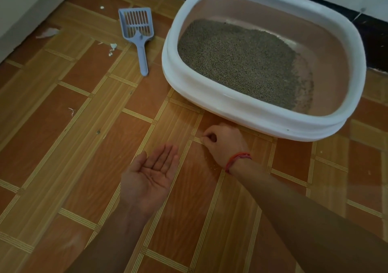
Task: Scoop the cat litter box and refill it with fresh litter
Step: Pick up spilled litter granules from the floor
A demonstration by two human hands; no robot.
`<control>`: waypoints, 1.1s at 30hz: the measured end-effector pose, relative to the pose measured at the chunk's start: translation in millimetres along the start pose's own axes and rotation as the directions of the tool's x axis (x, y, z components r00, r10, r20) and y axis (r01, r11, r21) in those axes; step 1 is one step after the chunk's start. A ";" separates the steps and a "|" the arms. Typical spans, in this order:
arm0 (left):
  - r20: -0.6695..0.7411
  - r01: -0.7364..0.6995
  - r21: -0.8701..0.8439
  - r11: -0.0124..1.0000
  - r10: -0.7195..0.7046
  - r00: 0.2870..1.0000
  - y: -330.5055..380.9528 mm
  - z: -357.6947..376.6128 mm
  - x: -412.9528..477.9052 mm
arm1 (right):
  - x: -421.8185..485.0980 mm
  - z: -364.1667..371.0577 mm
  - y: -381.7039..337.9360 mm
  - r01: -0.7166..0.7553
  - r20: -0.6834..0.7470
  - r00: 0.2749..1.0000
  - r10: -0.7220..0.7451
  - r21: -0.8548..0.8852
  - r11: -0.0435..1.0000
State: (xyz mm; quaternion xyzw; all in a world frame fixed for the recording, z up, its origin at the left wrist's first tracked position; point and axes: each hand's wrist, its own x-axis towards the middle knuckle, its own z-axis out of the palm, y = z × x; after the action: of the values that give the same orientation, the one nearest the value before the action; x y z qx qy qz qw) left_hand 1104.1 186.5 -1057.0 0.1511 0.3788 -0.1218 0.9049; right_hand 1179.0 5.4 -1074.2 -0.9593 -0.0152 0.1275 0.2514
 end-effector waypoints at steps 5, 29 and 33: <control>-0.004 0.008 -0.011 1.000 -0.008 1.000 -0.3 -1.7 1.8 | -1.7 -0.5 -4.7 0.103 0.033 0.995 -0.099 -0.183 0.978; 0.060 0.099 0.121 0.988 -0.107 0.992 -31.3 22.9 4.4 | -82.4 -14.0 -76.4 0.171 0.296 0.940 -0.169 0.018 0.985; 0.065 0.084 0.072 0.994 -0.089 0.994 -21.2 17.9 2.8 | -76.5 -27.5 -57.9 0.189 0.088 0.974 -0.209 0.194 0.963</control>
State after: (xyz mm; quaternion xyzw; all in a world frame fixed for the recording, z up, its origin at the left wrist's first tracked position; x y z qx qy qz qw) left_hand 1110.5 160.1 -1050.9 0.1614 0.3497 -0.1788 0.9054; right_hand 1114.0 35.7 -1004.9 -0.9173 -0.1134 0.1538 0.3493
